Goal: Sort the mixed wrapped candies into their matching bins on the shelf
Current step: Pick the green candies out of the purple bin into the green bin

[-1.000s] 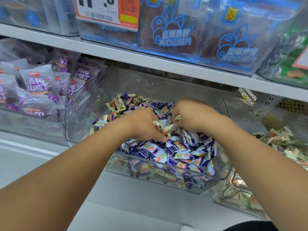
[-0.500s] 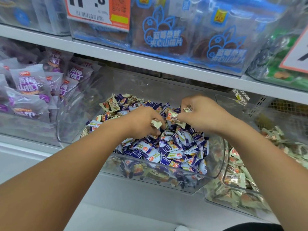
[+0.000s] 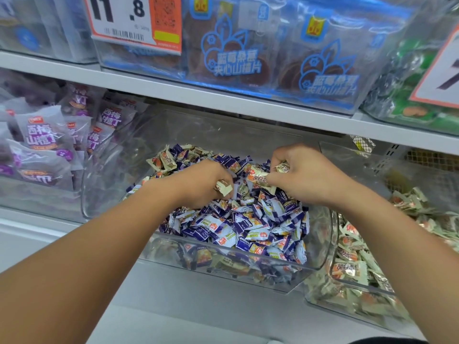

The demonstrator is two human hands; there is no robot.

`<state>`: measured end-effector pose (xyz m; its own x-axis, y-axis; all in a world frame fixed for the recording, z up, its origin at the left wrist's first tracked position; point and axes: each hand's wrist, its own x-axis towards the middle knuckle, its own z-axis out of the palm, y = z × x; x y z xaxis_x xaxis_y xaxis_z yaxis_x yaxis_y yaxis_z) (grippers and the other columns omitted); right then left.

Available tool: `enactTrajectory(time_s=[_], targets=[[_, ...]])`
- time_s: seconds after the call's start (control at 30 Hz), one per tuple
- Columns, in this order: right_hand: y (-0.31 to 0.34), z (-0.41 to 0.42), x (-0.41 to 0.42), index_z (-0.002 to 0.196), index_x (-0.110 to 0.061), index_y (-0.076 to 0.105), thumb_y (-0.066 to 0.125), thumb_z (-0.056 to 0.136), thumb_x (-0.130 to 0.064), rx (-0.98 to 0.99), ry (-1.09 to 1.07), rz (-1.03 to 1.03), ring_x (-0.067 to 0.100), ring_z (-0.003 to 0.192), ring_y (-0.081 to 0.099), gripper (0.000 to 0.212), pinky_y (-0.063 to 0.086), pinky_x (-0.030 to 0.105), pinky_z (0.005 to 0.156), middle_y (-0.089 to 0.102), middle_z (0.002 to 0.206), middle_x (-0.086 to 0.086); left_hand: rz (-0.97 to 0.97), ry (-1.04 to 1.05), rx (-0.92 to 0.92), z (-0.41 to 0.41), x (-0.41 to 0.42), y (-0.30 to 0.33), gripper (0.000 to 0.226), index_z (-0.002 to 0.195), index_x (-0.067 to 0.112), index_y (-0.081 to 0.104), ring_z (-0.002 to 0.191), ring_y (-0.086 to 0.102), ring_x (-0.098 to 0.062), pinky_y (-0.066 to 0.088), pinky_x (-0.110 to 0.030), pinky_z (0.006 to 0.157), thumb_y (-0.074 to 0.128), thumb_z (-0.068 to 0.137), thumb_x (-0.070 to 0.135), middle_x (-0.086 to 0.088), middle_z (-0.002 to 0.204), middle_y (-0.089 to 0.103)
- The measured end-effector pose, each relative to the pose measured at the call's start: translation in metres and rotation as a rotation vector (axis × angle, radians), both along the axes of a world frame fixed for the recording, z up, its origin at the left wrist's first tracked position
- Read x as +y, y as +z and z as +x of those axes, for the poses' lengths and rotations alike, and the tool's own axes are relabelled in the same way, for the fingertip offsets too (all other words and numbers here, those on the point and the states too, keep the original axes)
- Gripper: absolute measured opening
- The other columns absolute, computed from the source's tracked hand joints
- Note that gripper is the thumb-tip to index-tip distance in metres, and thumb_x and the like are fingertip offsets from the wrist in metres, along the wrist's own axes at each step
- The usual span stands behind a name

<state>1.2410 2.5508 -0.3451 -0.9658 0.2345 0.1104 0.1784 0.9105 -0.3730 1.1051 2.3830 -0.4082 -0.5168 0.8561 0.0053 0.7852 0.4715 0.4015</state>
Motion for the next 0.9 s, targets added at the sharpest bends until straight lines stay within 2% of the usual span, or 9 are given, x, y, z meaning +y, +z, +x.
enactTrajectory(time_s=[0.1, 0.27, 0.4, 0.53, 0.63, 0.67, 0.7, 0.8, 0.9], targets=[[-0.001, 0.001, -0.001, 0.082, -0.015, 0.063, 0.068, 0.085, -0.031, 0.004, 0.008, 0.004, 0.003, 0.037, 0.04, 0.017, 0.03, 0.022, 0.042, 0.05, 0.054, -0.004, 0.019, 0.061, -0.045, 0.004, -0.007, 0.004, 0.004, 0.094, 0.019, 0.07, 0.101, 0.063, -0.017, 0.046, -0.026, 0.085, 0.07, 0.09, 0.019, 0.002, 0.109, 0.071], [-0.002, 0.003, -0.006, 0.081, -0.01, 0.063, 0.07, 0.085, -0.027, 0.018, 0.025, 0.009, 0.012, 0.053, 0.045, 0.019, 0.035, 0.026, 0.052, 0.053, 0.06, -0.001, -0.034, 0.233, -0.079, 0.022, 0.007, 0.005, 0.058, 0.117, -0.002, 0.066, 0.115, 0.059, -0.033, 0.046, -0.038, 0.095, 0.072, 0.085, 0.046, -0.013, 0.118, 0.062], [-0.001, 0.004, -0.009, 0.084, -0.008, 0.064, 0.069, 0.086, -0.027, 0.012, 0.012, 0.01, 0.007, 0.046, 0.04, 0.019, 0.03, 0.024, 0.047, 0.047, 0.055, -0.005, -0.072, 0.249, -0.094, 0.017, 0.02, 0.001, 0.049, 0.114, 0.009, 0.07, 0.101, 0.062, -0.024, 0.048, -0.031, 0.086, 0.077, 0.081, 0.044, -0.007, 0.12, 0.068], [0.0, 0.004, -0.009, 0.084, -0.008, 0.065, 0.069, 0.085, -0.027, 0.027, 0.007, 0.001, 0.005, 0.046, 0.039, 0.02, 0.029, 0.024, 0.046, 0.046, 0.053, -0.006, -0.072, 0.286, -0.233, 0.02, 0.023, 0.002, 0.049, 0.124, 0.007, 0.063, 0.106, 0.061, -0.025, 0.049, -0.031, 0.086, 0.076, 0.085, 0.034, -0.008, 0.123, 0.065], [-0.002, 0.005, -0.007, 0.082, -0.009, 0.065, 0.069, 0.085, -0.026, 0.039, 0.018, -0.001, 0.002, 0.044, 0.039, 0.018, 0.029, 0.022, 0.045, 0.047, 0.054, -0.007, 0.056, 0.321, -0.414, 0.018, 0.012, 0.013, 0.041, 0.117, 0.0, 0.065, 0.088, 0.066, -0.024, 0.053, -0.039, 0.079, 0.072, 0.088, 0.028, -0.015, 0.115, 0.061], [-0.002, 0.006, -0.006, 0.081, -0.01, 0.065, 0.07, 0.085, -0.026, 0.045, 0.025, -0.01, 0.002, 0.041, 0.04, 0.017, 0.029, 0.02, 0.044, 0.047, 0.053, -0.008, 0.114, 0.337, -0.455, 0.014, 0.004, 0.019, 0.037, 0.111, 0.002, 0.068, 0.073, 0.062, -0.021, 0.05, -0.035, 0.067, 0.071, 0.087, 0.03, -0.012, 0.077, 0.063], [-0.001, 0.007, -0.005, 0.079, -0.01, 0.065, 0.07, 0.085, -0.026, 0.053, 0.034, -0.028, 0.001, 0.04, 0.042, 0.017, 0.029, 0.017, 0.043, 0.047, 0.053, -0.008, 0.176, 0.351, -0.498, 0.011, -0.004, 0.023, 0.031, 0.106, 0.006, 0.071, 0.065, 0.054, -0.017, 0.044, -0.03, 0.06, 0.071, 0.087, 0.031, 0.003, 0.071, 0.044], [0.001, 0.013, -0.003, 0.076, -0.011, 0.065, 0.072, 0.084, -0.023, 0.074, 0.051, -0.121, -0.001, 0.038, 0.044, 0.016, 0.032, 0.017, 0.045, 0.05, 0.048, -0.01, 0.384, 0.332, -0.706, 0.012, -0.02, 0.037, 0.012, 0.089, 0.012, 0.07, 0.061, 0.046, -0.01, 0.036, -0.023, 0.053, 0.067, 0.09, 0.023, 0.001, 0.066, 0.051], [0.008, 0.029, 0.0, 0.075, -0.01, 0.063, 0.068, 0.086, -0.017, 0.077, 0.036, -0.352, 0.009, 0.038, 0.037, 0.014, 0.032, 0.021, 0.047, 0.044, 0.043, -0.01, 0.514, 0.249, -0.862, 0.03, -0.02, 0.05, 0.016, 0.078, 0.016, 0.066, 0.056, 0.044, -0.008, 0.031, -0.018, 0.045, 0.061, 0.093, 0.014, -0.009, 0.071, 0.058]])
